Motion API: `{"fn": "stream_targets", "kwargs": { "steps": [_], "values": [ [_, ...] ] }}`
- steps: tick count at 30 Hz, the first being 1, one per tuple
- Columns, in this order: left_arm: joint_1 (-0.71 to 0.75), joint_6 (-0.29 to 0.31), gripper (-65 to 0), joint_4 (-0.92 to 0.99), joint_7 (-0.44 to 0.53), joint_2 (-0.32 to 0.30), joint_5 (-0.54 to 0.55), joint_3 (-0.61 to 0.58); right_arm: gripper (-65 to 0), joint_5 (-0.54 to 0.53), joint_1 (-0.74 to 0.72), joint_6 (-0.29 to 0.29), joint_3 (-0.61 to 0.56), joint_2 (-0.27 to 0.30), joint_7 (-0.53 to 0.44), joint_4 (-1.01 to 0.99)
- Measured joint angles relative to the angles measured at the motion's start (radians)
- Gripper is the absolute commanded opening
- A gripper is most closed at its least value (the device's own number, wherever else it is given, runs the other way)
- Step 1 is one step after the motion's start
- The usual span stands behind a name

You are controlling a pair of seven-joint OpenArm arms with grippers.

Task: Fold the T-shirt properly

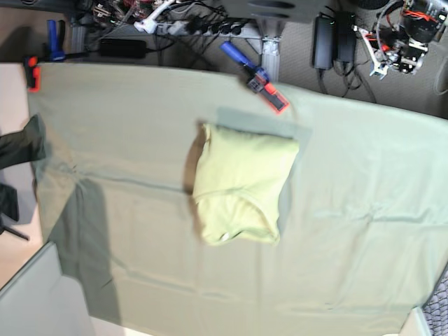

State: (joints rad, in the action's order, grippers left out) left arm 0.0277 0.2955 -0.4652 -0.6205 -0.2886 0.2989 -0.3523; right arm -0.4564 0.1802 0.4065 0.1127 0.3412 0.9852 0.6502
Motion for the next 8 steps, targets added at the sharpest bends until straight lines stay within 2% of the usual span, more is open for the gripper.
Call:
{"fn": "stream_targets", "kwargs": {
  "steps": [3,8],
  "values": [
    [-0.044,-0.001,-65.0,0.001,-0.006,0.031,-0.003,-0.071,-65.0,0.003,-0.046,-0.003,0.000,0.000,0.015,-0.014],
    [-0.041,-0.045,-65.0,0.003,0.030,0.061,-0.003,-0.113,-65.0,0.004,-0.070,-0.008,0.000,0.005,-0.009,-0.014]
  ]
}}
